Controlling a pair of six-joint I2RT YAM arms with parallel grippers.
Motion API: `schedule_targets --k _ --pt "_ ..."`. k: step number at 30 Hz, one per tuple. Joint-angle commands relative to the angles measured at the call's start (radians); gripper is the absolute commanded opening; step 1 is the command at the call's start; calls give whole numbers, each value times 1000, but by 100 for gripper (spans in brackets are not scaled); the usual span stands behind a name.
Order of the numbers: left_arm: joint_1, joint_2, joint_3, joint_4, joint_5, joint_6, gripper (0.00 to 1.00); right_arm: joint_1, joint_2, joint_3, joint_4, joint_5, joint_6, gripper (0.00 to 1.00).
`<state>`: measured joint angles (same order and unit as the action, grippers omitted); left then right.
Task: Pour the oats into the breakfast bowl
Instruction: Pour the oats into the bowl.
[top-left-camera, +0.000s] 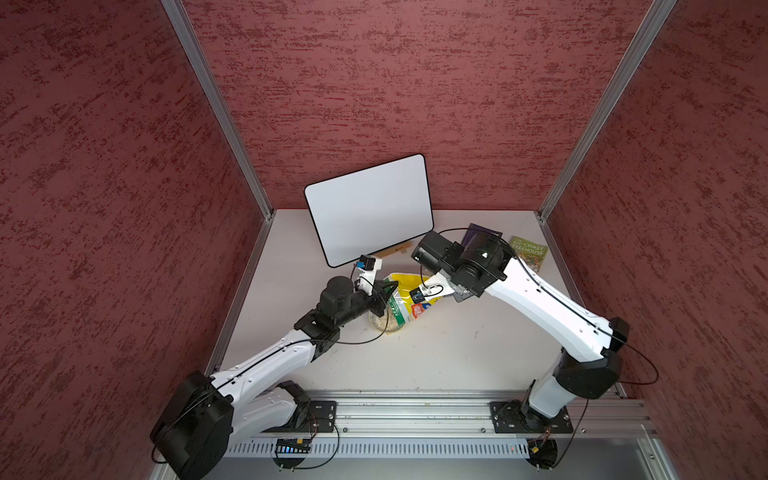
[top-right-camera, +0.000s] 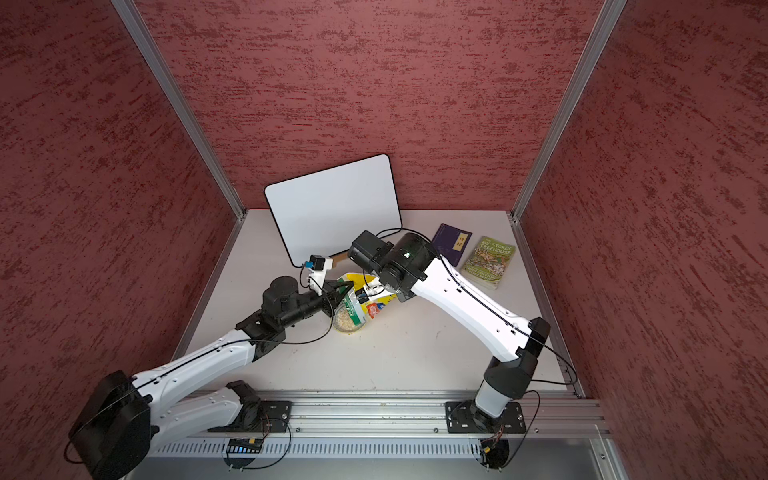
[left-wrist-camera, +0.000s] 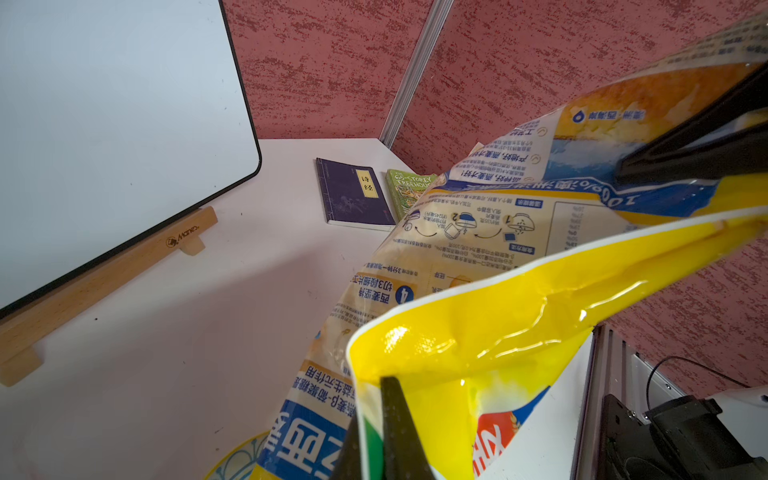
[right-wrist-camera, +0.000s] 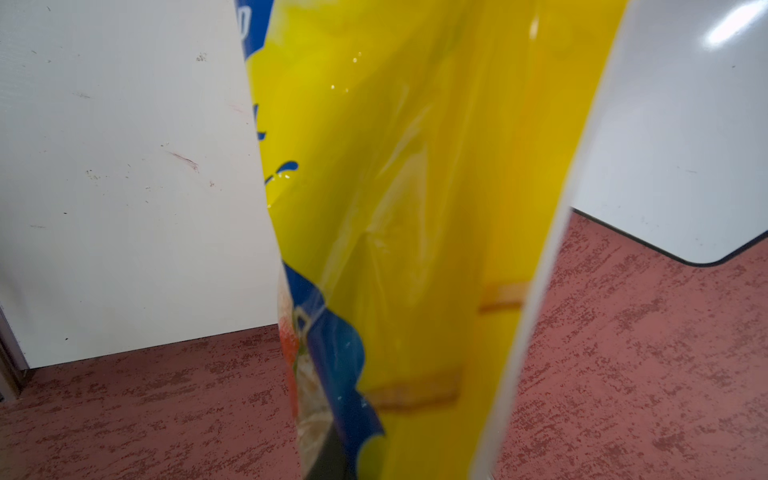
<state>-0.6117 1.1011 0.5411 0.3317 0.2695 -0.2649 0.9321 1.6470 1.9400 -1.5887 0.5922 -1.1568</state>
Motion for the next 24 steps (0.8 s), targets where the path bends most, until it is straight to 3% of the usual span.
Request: schedule_targets --k 1,8,24 --pt "12 35 -3 -61 -35 0 0 -11 -97 0 40 150 -1 0" --pt "11 49 -16 -50 -41 -7 0 -11 -98 -56 56 126 5 0" --pt "-3 51 -1 -57 -35 -10 0 -22 -120 -8 79 166 -43 0"
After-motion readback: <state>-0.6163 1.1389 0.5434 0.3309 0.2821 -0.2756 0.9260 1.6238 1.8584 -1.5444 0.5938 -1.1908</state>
